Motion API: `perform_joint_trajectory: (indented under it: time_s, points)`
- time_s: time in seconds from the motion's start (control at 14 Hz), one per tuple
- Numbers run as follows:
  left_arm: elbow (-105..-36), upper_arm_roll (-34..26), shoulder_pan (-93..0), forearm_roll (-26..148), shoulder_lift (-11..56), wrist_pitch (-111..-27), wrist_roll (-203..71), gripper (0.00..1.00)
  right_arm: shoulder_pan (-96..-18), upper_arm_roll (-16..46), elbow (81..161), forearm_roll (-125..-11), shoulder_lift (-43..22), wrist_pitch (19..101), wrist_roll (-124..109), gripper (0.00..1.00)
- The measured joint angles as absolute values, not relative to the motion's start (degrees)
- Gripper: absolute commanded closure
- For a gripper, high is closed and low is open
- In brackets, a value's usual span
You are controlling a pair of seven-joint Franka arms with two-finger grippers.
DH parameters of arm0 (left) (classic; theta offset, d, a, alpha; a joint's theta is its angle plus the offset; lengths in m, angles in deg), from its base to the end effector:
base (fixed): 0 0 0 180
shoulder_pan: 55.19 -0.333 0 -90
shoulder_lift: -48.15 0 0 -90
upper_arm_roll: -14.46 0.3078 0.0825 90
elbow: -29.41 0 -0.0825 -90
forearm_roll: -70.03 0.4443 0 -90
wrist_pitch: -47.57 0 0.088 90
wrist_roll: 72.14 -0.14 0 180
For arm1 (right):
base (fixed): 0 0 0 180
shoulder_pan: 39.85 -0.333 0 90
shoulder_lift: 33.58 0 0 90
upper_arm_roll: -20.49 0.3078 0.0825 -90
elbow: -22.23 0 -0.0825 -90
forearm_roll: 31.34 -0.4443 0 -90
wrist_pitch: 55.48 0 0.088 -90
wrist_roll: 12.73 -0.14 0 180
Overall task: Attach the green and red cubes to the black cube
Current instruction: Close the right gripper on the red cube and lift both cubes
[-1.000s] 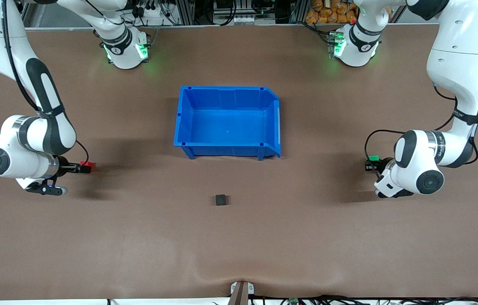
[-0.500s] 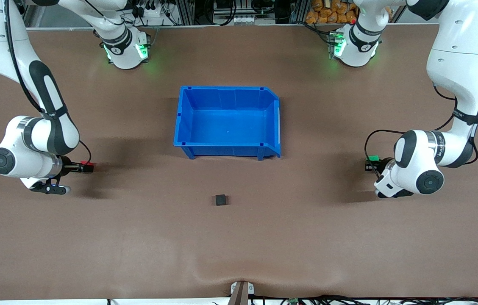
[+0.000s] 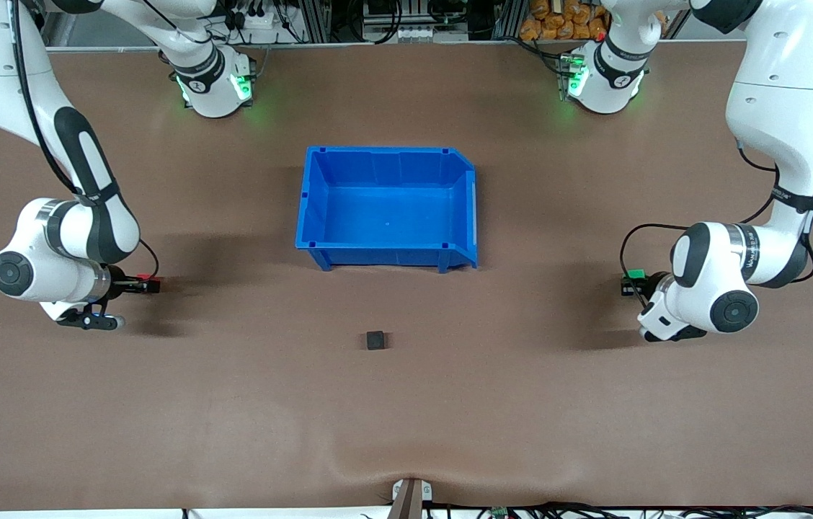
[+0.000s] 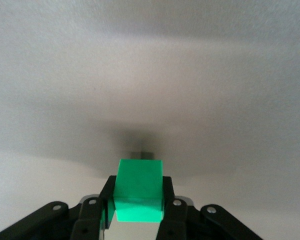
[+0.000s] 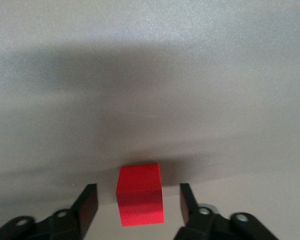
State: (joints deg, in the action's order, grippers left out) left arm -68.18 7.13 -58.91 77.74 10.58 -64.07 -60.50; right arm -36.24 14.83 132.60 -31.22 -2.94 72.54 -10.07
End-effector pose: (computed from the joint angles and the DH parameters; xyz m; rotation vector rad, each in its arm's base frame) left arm 0.6506 -0.0282 0.1092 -2.9961 -0.1127 0.6005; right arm 0.6177 -0.1037 0.1078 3.0875 -0.1635 -0.3548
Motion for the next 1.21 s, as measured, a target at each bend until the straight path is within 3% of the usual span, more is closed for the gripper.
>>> perform_joint_trajectory:
  time_s: [0.43, 0.57, 0.71, 0.79, 1.21]
  points:
    - [-67.52, 7.19, -59.30, 75.53, 11.96, -64.02, -60.38, 0.76, -36.24, 14.83, 132.64, -31.22, -2.94, 72.57, -10.01, 0.47]
    - [-67.07, 7.22, -59.37, 72.56, 12.26, -63.87, -60.38, 0.76, -36.24, 14.82, 132.71, -31.22, -2.94, 72.57, -9.91, 0.69]
    - [-66.52, 7.22, -59.36, 71.72, 12.43, -63.12, -60.18, 0.76, -36.24, 14.82, 132.81, -31.22, -2.95, 72.56, -9.85, 0.74]
    - [-66.31, 7.22, -59.36, 70.82, 12.48, -62.82, -59.57, 0.76, -36.24, 14.82, 132.81, -31.22, -2.95, 72.56, -9.84, 0.87]
    - [-64.79, 7.10, -59.05, 68.58, 12.52, -60.95, -56.41, 0.82, -36.24, 14.83, 132.48, -31.22, -2.95, 71.19, -9.88, 1.00]
